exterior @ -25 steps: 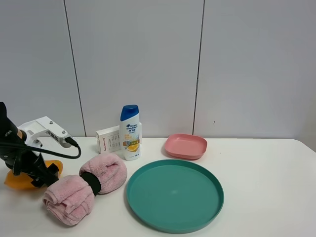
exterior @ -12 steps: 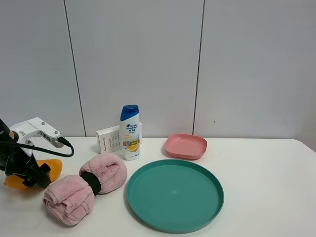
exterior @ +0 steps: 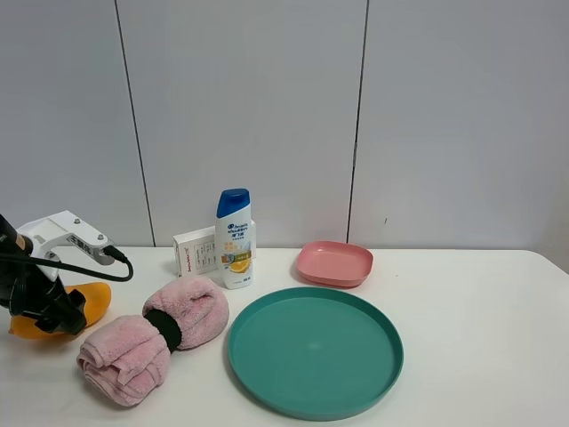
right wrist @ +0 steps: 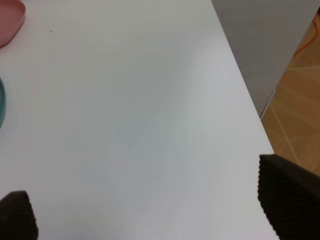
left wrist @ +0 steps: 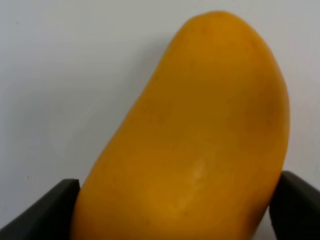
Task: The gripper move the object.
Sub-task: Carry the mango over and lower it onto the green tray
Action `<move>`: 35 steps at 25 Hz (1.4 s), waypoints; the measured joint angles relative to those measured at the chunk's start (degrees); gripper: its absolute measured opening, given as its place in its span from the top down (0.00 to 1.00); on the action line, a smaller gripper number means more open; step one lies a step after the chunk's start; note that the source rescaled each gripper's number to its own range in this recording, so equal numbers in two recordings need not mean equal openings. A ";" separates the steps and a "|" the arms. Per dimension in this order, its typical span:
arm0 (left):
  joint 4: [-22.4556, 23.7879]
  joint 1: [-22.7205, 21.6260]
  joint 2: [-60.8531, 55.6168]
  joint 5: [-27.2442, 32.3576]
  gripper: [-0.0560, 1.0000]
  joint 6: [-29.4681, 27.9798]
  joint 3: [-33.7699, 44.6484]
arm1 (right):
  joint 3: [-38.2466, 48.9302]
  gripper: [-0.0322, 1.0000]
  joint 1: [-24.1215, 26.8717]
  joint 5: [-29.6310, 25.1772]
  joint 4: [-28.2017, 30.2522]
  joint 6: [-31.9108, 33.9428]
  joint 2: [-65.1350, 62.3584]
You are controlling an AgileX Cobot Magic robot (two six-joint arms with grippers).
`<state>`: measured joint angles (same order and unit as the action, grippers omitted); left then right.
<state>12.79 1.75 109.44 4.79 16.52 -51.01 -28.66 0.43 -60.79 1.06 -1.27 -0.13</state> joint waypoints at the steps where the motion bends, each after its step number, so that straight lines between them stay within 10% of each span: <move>1: -0.49 0.00 -0.90 0.17 0.95 -0.50 0.00 | 0.00 0.00 0.00 0.00 0.00 0.00 0.00; 12: -15.32 6.01 -24.63 7.28 0.95 -5.58 0.05 | 0.00 0.00 0.00 0.00 0.00 0.00 0.00; 22: -36.16 24.58 -32.95 10.29 0.95 4.93 -0.62 | 0.00 0.00 0.00 0.00 0.00 0.00 0.00; 35: -37.94 33.31 -14.03 -2.03 0.95 16.09 -2.43 | 0.00 0.00 0.00 0.00 0.00 0.00 0.00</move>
<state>-25.14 35.06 95.42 2.75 32.61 -53.44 -28.66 0.43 -60.79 1.06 -1.27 -0.13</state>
